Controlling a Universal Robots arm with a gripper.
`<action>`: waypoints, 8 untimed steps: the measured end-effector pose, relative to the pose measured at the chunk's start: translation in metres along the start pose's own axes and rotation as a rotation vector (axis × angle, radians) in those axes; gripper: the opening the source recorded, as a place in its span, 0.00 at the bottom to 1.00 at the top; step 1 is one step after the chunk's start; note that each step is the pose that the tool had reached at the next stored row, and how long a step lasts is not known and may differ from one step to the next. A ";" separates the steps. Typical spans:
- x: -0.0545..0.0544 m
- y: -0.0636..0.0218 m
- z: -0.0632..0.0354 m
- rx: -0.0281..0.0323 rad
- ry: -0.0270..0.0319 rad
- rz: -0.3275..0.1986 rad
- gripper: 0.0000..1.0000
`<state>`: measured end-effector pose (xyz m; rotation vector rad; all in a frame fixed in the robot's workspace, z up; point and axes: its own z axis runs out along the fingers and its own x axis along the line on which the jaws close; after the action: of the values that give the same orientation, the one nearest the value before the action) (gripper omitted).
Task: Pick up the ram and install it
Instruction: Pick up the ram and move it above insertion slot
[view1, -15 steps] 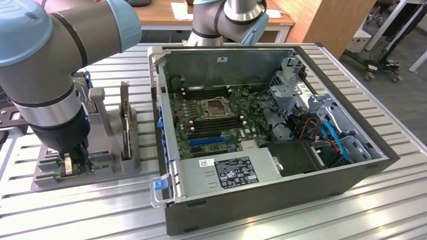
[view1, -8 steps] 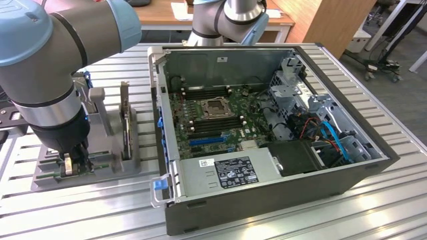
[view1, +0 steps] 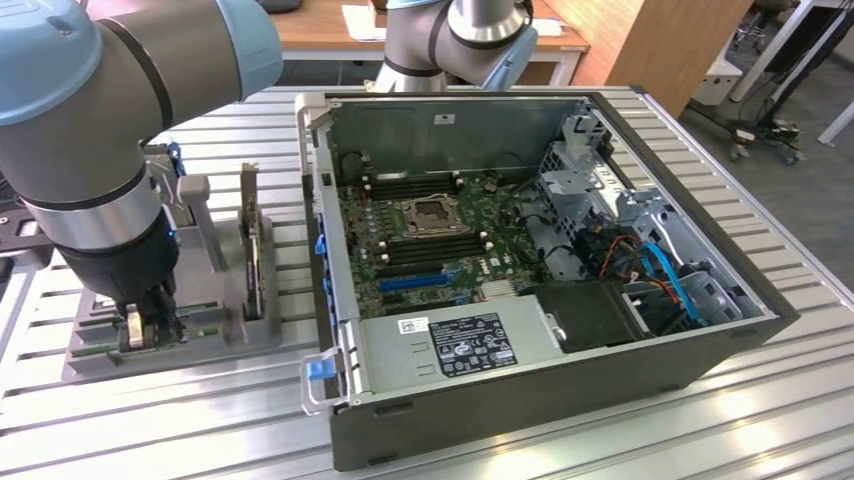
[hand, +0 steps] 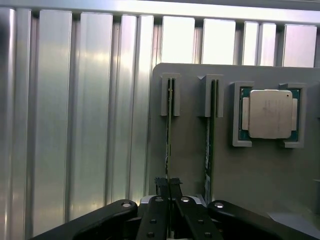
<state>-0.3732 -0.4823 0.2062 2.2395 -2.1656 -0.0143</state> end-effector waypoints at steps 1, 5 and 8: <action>0.000 0.0000 -0.0009 0.0000 0.0001 0.000 0.11; 0.000 0.0001 -0.0046 0.0000 -0.0001 0.000 0.11; 0.000 0.0002 -0.0076 0.0001 0.0000 0.000 0.11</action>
<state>-0.3732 -0.4823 0.2138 2.2396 -2.1656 -0.0142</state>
